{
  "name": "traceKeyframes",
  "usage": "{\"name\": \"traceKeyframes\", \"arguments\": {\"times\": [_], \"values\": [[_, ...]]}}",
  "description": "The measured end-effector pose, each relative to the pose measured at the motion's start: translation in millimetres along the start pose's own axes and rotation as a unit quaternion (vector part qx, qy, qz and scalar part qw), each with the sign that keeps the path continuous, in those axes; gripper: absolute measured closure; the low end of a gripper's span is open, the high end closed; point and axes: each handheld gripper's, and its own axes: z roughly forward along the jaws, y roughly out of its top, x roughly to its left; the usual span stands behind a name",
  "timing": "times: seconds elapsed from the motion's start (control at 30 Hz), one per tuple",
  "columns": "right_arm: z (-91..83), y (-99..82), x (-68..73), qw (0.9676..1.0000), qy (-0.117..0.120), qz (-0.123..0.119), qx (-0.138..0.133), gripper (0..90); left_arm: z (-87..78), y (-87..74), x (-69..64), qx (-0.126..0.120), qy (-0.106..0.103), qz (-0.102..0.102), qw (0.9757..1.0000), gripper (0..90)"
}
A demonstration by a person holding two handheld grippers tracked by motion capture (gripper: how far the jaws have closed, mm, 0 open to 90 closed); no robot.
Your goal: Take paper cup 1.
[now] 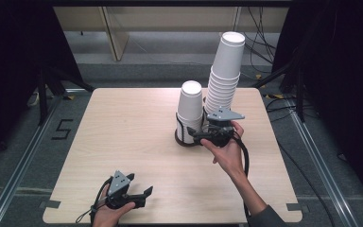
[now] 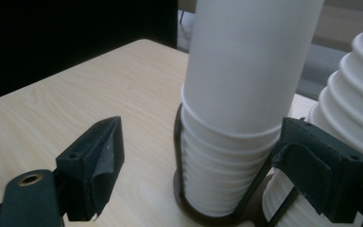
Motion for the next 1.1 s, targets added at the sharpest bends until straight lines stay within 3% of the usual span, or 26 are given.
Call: {"name": "traceKeyframes", "arguments": {"times": [0.37,0.43,0.57,0.63,0.7,0.77,0.83,0.87,0.9,1.0,1.07,1.1], "values": [[14.0,24.5,-0.8,0.9993,-0.037,-0.005,0.001,19.1,0.1,-0.1,-0.2,0.002,-0.002,0.002,1.0000,14.4],[16.6,27.9,-0.7,0.9994,-0.035,0.003,0.003,19.1,0.0,0.0,-0.5,0.003,-0.003,0.004,1.0000,14.4],[23.5,33.7,-3.2,0.9991,-0.043,-0.004,0.003,19.3,0.1,-0.1,-0.4,0.003,-0.003,0.003,1.0000,14.4],[25.9,36.3,-3.2,0.9987,-0.049,0.011,0.007,19.3,0.0,0.0,-0.4,0.003,-0.004,0.004,1.0000,14.4],[29.0,38.7,-6.1,0.9984,-0.055,0.007,0.007,19.5,0.4,-0.1,-0.2,0.000,-0.006,0.004,1.0000,14.4],[31.5,40.6,-6.0,0.9979,-0.060,0.019,0.016,19.6,0.6,-0.3,-0.6,0.001,-0.006,0.003,1.0000,14.4],[34.0,42.5,-8.5,0.9976,-0.068,0.003,0.009,19.6,0.0,-0.1,-0.8,0.004,-0.003,0.003,1.0000,14.4],[36.0,43.2,-6.3,0.9976,-0.064,0.024,0.008,19.4,0.1,0.0,-0.7,0.004,-0.003,0.003,1.0000,14.4],[37.5,44.3,-7.3,0.9973,-0.072,0.015,0.006,19.2,0.1,0.0,-0.8,0.004,-0.003,0.003,1.0000,14.4],[42.0,47.0,-6.7,0.9965,-0.078,0.029,0.011,19.1,0.9,-0.3,-1.2,0.000,-0.007,0.001,1.0000,14.4],[45.7,48.5,-7.4,0.9965,-0.082,0.017,0.008,18.6,0.3,-0.1,-1.8,0.003,-0.004,0.002,1.0000,14.4],[46.8,49.3,-5.8,0.9958,-0.086,0.027,0.012,18.5,0.5,-0.2,-1.6,0.001,-0.004,0.002,1.0000,14.4]]}}
